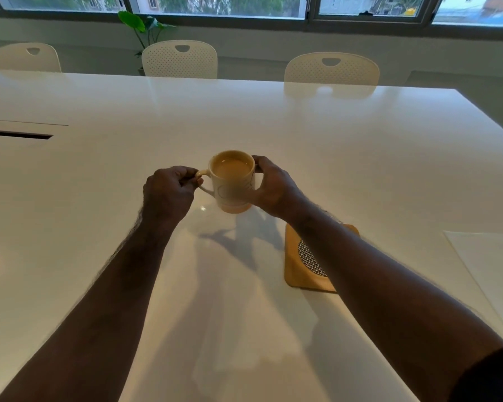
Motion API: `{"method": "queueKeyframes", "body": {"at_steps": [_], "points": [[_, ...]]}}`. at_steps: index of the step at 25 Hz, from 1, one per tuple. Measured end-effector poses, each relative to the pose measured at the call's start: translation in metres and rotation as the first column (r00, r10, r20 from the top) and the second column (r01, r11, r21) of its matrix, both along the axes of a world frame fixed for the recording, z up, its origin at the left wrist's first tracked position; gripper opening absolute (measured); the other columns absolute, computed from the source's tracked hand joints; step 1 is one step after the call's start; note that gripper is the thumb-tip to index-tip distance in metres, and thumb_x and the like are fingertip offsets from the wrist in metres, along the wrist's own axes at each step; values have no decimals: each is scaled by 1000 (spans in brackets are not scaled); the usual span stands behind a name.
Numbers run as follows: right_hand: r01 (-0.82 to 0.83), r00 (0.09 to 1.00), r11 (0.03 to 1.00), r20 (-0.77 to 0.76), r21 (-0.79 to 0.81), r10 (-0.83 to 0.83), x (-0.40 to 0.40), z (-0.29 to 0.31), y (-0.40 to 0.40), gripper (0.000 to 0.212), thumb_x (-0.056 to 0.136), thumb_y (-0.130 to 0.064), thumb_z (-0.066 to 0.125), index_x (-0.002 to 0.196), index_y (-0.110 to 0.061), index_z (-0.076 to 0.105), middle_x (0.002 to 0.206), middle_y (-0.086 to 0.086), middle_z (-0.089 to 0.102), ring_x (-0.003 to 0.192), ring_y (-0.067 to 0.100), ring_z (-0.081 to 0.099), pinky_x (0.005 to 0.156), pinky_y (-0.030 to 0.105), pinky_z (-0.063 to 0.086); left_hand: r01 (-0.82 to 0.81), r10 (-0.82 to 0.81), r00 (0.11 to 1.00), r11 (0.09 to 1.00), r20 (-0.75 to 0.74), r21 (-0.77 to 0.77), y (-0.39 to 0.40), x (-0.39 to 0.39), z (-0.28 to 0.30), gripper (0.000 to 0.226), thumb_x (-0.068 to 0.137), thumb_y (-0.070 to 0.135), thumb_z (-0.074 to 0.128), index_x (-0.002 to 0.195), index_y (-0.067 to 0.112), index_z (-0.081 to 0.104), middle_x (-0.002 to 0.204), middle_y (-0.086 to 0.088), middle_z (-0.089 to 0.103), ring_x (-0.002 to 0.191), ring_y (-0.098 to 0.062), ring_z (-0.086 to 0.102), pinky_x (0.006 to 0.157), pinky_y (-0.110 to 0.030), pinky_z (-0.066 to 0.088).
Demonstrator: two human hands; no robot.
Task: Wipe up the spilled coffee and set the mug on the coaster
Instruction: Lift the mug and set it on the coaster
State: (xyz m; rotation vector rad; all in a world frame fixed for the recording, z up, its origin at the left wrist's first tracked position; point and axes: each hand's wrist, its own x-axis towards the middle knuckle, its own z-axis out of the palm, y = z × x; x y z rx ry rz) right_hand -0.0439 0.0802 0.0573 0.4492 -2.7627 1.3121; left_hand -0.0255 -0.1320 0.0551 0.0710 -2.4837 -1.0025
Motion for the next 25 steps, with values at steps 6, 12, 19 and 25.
{"method": "queueKeyframes", "body": {"at_steps": [6,12,19,25], "points": [[123,992,992,-2,3,-123,46,-2,69,86,64,-53,82,137,-26,45,134,-7,58,123,14,54,98,46,50,161,-162,986,987,30,16,60,20,-2,17,83,27,73,98,20,76,87,2,76,80,-15,70,81,-40,56],[209,978,978,24,14,-210,84,-15,118,91,63,-52,84,139,-26,43,136,-6,57,123,10,52,96,33,47,289,-291,955,957,58,33,109,43,-9,18,84,24,73,101,18,76,90,4,76,78,-9,69,83,-40,57],[264,961,964,75,19,-265,102,-31,145,93,63,-50,85,141,-26,41,137,-5,56,125,13,52,87,24,44,354,-356,928,935,114,37,136,57,-19,23,86,26,71,106,15,75,96,1,76,86,-12,71,87,-44,55],[270,959,962,81,26,-271,105,-34,147,95,62,-51,84,142,-26,40,138,-5,56,116,2,46,77,12,38,361,-363,924,932,121,38,141,57,-23,24,86,25,71,108,13,74,99,0,76,86,-13,70,88,-45,56]]}}
